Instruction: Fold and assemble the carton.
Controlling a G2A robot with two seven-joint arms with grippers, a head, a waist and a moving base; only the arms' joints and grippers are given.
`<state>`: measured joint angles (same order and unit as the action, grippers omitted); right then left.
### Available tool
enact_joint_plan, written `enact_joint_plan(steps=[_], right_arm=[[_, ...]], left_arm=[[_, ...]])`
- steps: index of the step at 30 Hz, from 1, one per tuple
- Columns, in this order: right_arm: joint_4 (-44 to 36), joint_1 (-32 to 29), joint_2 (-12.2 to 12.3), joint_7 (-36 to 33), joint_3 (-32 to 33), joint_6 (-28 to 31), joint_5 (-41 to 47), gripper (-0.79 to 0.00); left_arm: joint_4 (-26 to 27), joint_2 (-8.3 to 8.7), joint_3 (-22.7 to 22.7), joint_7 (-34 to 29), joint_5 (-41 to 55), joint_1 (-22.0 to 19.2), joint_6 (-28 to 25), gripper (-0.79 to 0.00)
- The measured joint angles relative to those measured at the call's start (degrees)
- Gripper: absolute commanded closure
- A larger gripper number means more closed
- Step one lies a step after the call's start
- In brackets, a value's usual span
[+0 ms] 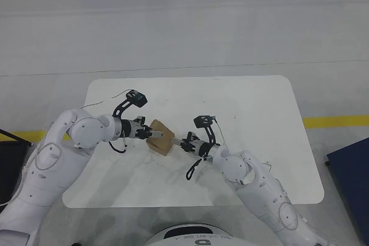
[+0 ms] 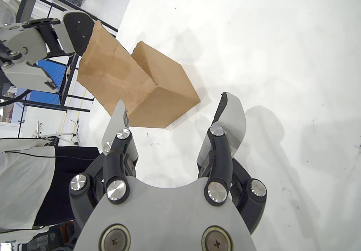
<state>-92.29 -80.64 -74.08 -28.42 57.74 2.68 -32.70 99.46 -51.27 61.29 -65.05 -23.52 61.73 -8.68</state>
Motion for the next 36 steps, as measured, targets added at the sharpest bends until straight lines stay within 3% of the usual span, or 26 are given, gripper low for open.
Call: enact_joint_plan(steps=[4, 10, 18, 24, 31, 32, 36], right_arm=[[-0.28, -0.59, 0.07, 0.4, -0.02, 0.02, 0.1, -0.573], [-0.19, -0.82, 0.09, 0.77, -0.29, 0.25, 0.37, -0.542], [0.21, -0.69, 0.12, 1.01, -0.53, 0.91, 0.59, -0.57], [0.48, -0.33, 0.08, 1.31, -0.96, 1.35, 0.59, -0.579], [1.31, 0.61, -0.08, 1.63, -1.64, 1.97, 0.87, -0.61], [1.37, 0.69, -0.09, 1.81, -1.65, 2.02, 0.84, -0.613], [1.3, 0.61, -0.02, 2.69, -1.49, 2.67, 0.43, -0.628]], left_arm=[[-0.81, -0.68, -2.61, -0.54, -0.73, -2.14, 0.69, -0.391], [-2.84, -1.58, -5.7, -2.62, -1.42, -5.01, 2.69, -0.336], [-5.38, -2.52, -8.08, -4.12, -0.39, -7.58, 3.8, -0.249], [-6.89, -2.95, -8.63, -4.5, 2.09, -8.22, 3.78, -0.135], [-10.15, -3.33, -8.06, -3.87, 7.89, -8.19, 3.18, -0.058], [-10.59, -3.35, -7.73, -3.6, 9.17, -8.08, 2.87, -0.006], [-12.26, -3.33, -6.56, -3.47, 13.48, -7.57, 2.32, 0.0]])
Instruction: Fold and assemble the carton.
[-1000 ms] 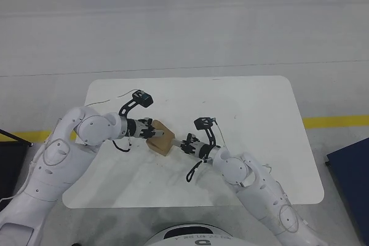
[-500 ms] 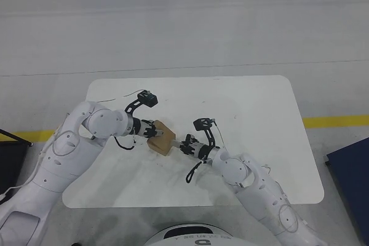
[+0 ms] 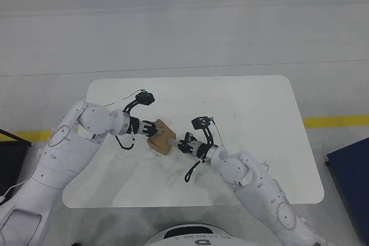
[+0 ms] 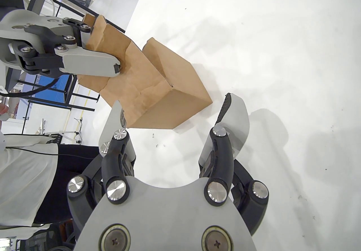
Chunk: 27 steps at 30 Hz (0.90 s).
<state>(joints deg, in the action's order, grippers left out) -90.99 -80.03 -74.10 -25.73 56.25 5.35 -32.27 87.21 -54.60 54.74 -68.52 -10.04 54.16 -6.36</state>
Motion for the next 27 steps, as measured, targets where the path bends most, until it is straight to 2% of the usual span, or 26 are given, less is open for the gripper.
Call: enact_joint_plan(steps=[8, 9, 10, 11, 12, 17, 23, 27], right_arm=[[-0.26, -0.48, 0.2, 0.45, 0.52, 0.56, -0.04, -0.634], [-0.28, -0.51, 0.21, 0.59, 0.55, 0.65, -0.01, -0.64], [-0.3, -0.56, 0.22, 0.71, 0.59, 0.7, 0.0, -0.646], [-0.33, -0.61, 0.24, 0.85, 0.66, 0.74, 0.0, -0.643], [-0.39, -0.7, 0.27, 0.99, 0.74, 0.82, -0.04, -0.643], [-0.56, -0.91, 0.36, 1.18, 0.87, 1.34, -0.23, -0.634], [0.24, -0.66, 0.35, 1.17, 0.55, 2.69, 0.33, -0.603], [0.85, -0.24, 0.36, 0.81, 0.43, 3.5, 0.64, -0.6]], left_arm=[[-3.31, -0.46, -0.02, 0.11, 6.83, 0.43, -2.62, 0.0], [-4.0, -0.55, -0.13, 0.19, 7.58, 0.41, -3.02, -0.049], [-4.43, -0.62, -0.2, 0.26, 8.05, 0.37, -3.31, -0.277], [-4.76, -0.67, -0.23, 0.34, 8.49, 0.35, -3.56, -0.563], [-5.09, -0.7, -0.2, 0.36, 8.9, 0.32, -3.73, -0.785], [-4.13, -0.23, 2.03, 0.36, 10.97, 0.99, -4.03, -0.785], [-1.73, 1.6, 9.45, 0.18, 15.93, 5.44, -4.77, -0.785], [1.11, 3.19, 14.04, 0.2, 10.04, 9.18, -2.03, -0.785]])
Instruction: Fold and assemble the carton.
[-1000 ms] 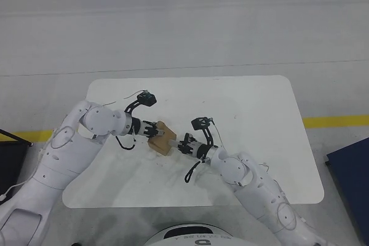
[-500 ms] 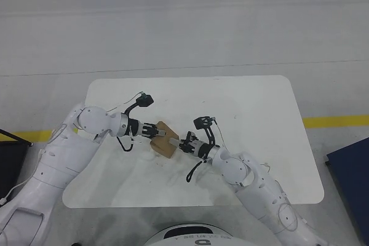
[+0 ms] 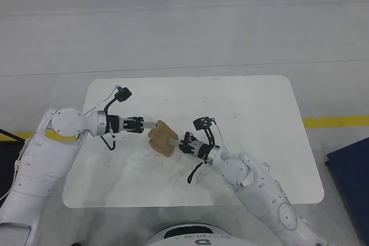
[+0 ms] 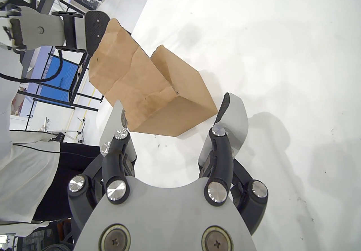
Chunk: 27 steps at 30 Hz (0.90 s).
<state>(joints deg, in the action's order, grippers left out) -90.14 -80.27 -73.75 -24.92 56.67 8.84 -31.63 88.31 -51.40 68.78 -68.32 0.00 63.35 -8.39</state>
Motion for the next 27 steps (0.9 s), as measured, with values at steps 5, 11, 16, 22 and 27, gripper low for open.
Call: enact_joint_plan(steps=[5, 11, 16, 22, 27], right_arm=[[0.49, 0.56, 0.02, -0.7, -0.17, 0.54, 0.08, -0.585], [0.29, 0.79, 0.07, -1.3, -0.35, 0.43, -0.12, -0.585], [-0.23, 0.53, 0.17, -1.6, -0.39, 0.04, -0.47, -0.579], [-0.76, -0.13, 0.28, -1.15, -0.33, -0.42, -0.7, -0.573], [-0.74, -0.17, 0.27, -0.72, -0.51, -0.47, -0.61, -0.576]], left_arm=[[4.28, 0.92, 1.3, -0.57, -6.31, 3.37, 3.42, -0.582], [5.23, 1.01, 0.11, 0.69, -10.5, 4.38, 5.53, -0.536], [4.62, 0.8, -0.91, 1.42, -10.51, 3.75, 5.28, -0.523], [3.51, 1.04, 0.69, 2.92, -10.67, 3.69, 5.66, -0.48], [3.46, 0.91, -0.32, 2.62, -11.43, 2.74, 4.68, -0.48]])
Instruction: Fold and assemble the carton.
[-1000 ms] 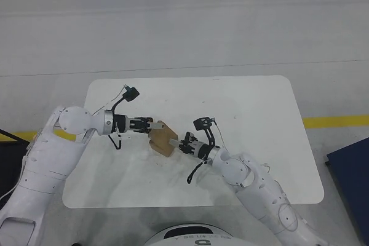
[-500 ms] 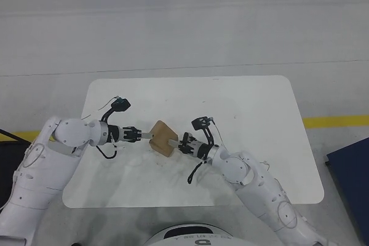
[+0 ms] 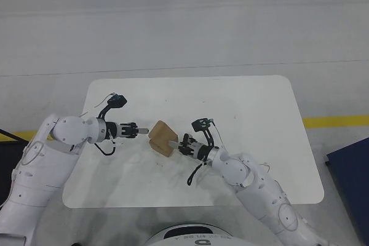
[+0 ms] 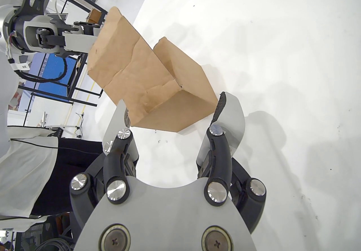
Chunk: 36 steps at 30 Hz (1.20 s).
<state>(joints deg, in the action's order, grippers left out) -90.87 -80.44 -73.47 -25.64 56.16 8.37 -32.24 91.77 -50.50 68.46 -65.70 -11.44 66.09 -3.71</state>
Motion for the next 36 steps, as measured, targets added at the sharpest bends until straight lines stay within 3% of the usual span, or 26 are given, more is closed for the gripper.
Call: enact_joint_plan(steps=[4, 10, 20, 36], right_arm=[[0.09, 0.33, -0.05, 0.12, -0.18, -0.1, 0.14, -0.57], [0.22, 0.56, -0.08, 0.37, -0.23, -0.61, 0.14, -0.566], [0.53, 1.58, -0.15, -0.41, -0.55, -1.43, -0.05, -0.566], [2.13, 3.46, -0.59, -0.65, -1.97, -1.07, 0.83, -0.548]], left_arm=[[-0.96, -0.46, -1.86, 0.47, -0.16, -1.63, 0.02, -0.48], [-2.77, -0.77, -2.42, 1.5, 0.01, -3.4, 0.34, -0.379], [-0.73, -0.2, 0.65, 0.68, 5.55, -0.92, -5.7, -0.372], [-4.58, -1.51, -6.2, -0.08, 1.98, -4.74, -3.06, -0.305]])
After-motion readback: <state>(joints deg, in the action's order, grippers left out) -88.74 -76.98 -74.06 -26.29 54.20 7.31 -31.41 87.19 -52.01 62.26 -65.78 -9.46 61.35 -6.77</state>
